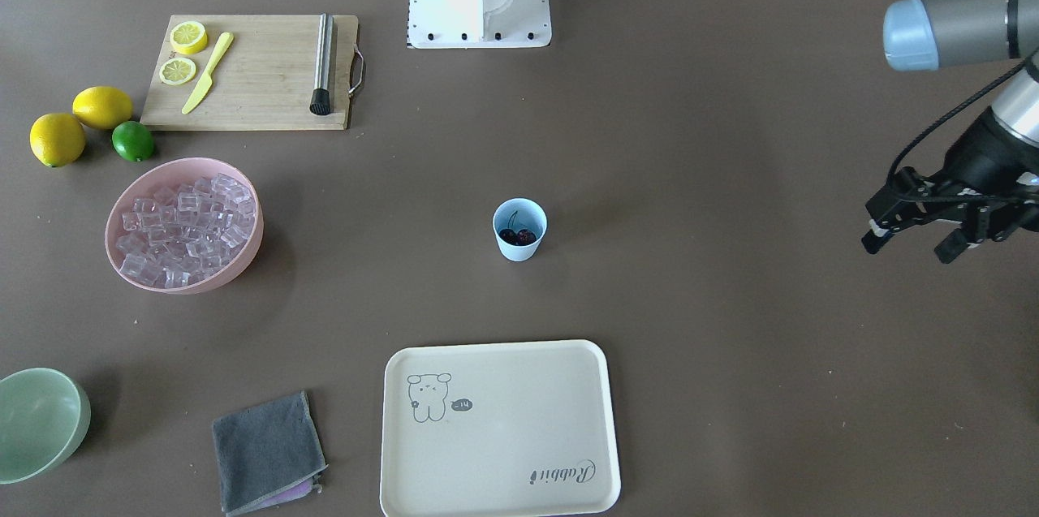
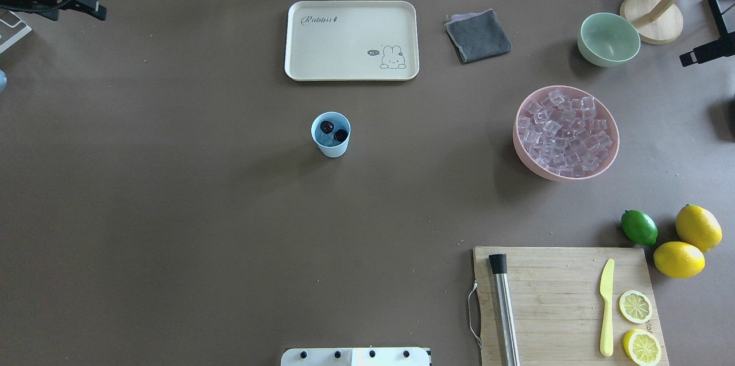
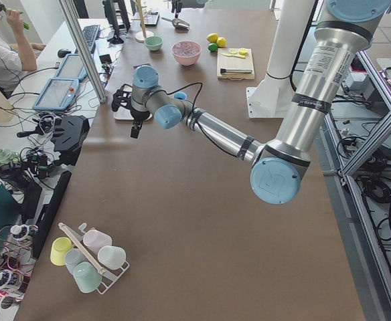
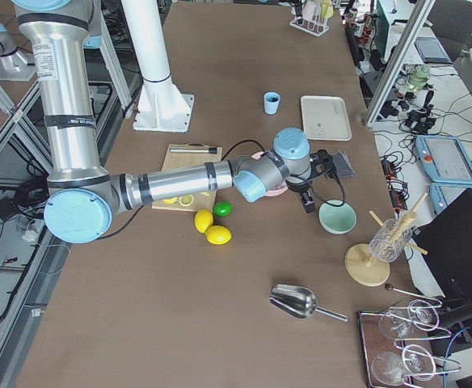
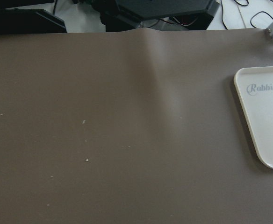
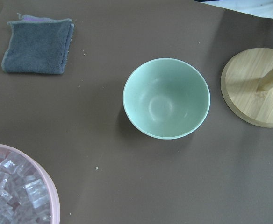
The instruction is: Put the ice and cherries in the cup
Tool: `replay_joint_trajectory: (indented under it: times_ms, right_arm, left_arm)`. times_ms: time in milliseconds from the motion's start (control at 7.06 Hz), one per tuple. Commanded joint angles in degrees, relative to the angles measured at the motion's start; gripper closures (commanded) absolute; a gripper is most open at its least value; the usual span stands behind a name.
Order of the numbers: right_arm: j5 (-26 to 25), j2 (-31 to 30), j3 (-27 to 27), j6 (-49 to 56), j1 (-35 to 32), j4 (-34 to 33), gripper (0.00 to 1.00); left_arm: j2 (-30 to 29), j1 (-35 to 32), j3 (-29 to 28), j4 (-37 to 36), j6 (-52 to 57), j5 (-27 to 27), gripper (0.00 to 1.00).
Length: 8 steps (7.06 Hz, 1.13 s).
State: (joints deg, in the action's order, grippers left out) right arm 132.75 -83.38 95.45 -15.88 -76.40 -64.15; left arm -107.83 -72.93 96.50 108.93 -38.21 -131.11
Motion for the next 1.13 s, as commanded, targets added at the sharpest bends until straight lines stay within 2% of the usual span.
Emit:
replay_joint_trajectory:
  times_ms: [0,142,425,567,992]
  right_arm:
    - [0.0,3.8,0.8,2.2,-0.5,-6.1,0.0]
    - [0.0,3.9,1.1,3.6,-1.0,-6.3,0.0]
    - [-0.6,3.7,1.8,3.7,-1.7,-6.4,0.0]
    - [-2.5,2.9,1.6,3.7,-1.6,-6.4,0.0]
    - [-3.0,3.0,1.6,3.7,-1.2,-6.4,0.0]
  left_arm:
    - [5.1,-11.7,-3.0,-3.6,7.4,-7.8,0.02]
    - [5.6,-13.8,-6.4,-3.6,8.1,-8.0,0.02]
    - [7.4,-16.5,-12.7,-3.2,16.9,-7.3,0.02]
    - [7.7,-17.1,-13.2,-3.2,16.6,-7.6,0.02]
    - [10.4,-18.2,-12.8,-2.8,17.1,-7.3,0.02]
